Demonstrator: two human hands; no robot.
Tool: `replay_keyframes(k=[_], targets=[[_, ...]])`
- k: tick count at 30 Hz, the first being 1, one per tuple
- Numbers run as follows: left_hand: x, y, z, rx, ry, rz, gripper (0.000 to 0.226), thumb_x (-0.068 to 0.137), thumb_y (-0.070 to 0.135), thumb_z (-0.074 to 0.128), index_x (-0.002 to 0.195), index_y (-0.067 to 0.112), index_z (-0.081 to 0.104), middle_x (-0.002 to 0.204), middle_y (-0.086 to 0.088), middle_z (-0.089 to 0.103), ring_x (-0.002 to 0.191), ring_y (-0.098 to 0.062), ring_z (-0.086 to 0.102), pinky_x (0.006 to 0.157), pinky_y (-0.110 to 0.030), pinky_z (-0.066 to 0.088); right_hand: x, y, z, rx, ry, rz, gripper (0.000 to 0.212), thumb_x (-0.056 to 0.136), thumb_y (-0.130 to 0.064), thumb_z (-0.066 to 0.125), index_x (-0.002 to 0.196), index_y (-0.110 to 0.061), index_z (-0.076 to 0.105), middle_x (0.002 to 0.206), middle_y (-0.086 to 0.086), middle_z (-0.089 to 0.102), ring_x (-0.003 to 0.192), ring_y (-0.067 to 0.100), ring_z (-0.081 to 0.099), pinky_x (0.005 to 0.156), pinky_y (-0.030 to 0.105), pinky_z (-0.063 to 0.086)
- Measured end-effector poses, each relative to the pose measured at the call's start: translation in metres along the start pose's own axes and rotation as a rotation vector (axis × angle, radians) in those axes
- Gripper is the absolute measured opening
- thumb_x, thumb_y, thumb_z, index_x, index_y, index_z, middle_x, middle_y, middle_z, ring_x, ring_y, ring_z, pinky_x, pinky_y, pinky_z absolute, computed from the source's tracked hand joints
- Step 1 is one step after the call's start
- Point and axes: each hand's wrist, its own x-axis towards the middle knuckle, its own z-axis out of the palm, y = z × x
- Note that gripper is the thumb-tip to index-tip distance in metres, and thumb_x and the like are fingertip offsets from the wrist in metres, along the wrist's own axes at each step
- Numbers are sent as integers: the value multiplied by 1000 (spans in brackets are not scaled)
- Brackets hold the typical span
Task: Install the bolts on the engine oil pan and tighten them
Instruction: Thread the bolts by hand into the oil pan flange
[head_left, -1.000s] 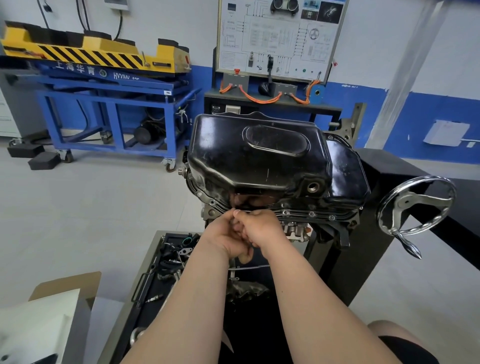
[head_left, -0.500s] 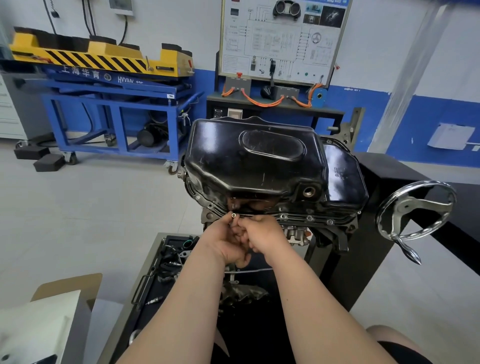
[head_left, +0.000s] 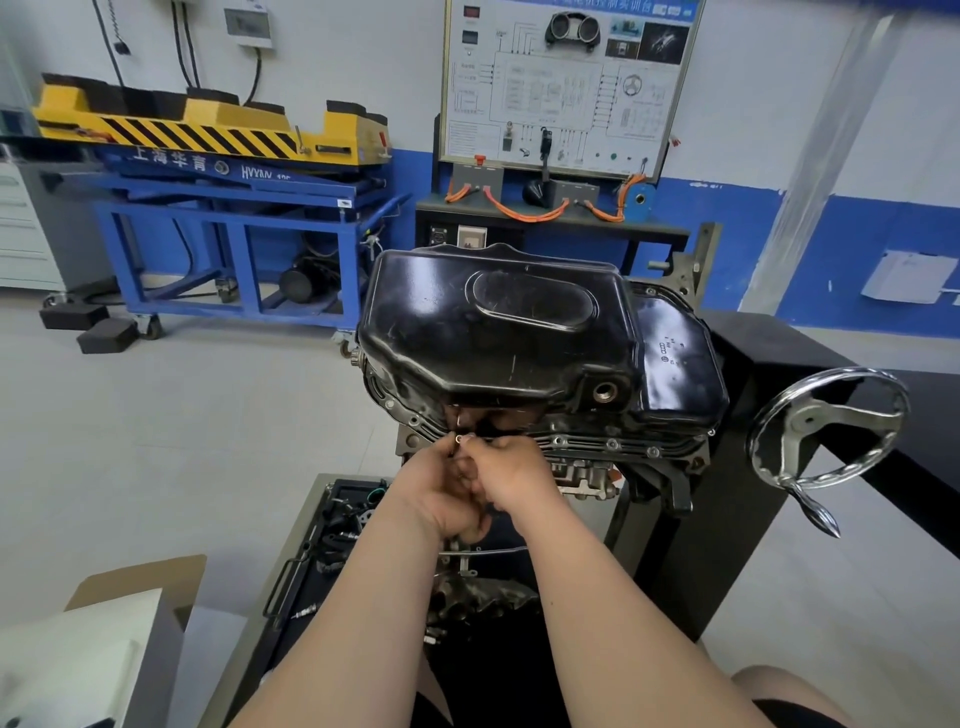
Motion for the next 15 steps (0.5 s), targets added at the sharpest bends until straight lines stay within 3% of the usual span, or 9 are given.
replay_keyframes(k=[4, 10, 15], targets=[[-4, 0, -3, 14, 10, 7, 32, 87, 34, 52, 60, 22, 65, 44, 7, 44, 68, -14, 44, 69, -38, 28, -7, -1, -5, 39, -60, 3, 32, 90, -29, 58, 60, -18, 59, 37, -10, 53, 28, 0, 43, 33, 10, 29], [-3, -2, 7, -121, 39, -18, 49, 88, 44, 53, 46, 19, 55, 41, 6, 43, 69, -14, 44, 69, -38, 28, -17, 0, -20, -35, -69, 11, 28, 91, -27, 58, 66, -16, 54, 49, -7, 55, 38, 7, 45, 37, 15, 33], [-12, -5, 13, -117, 41, 52, 33, 94, 41, 46, 71, 23, 63, 39, 8, 39, 58, -9, 33, 67, -31, 28, -26, -3, -31, -18, -95, 16, 16, 91, -23, 56, 80, -13, 53, 60, 4, 50, 46, 15, 40, 45, 22, 30]])
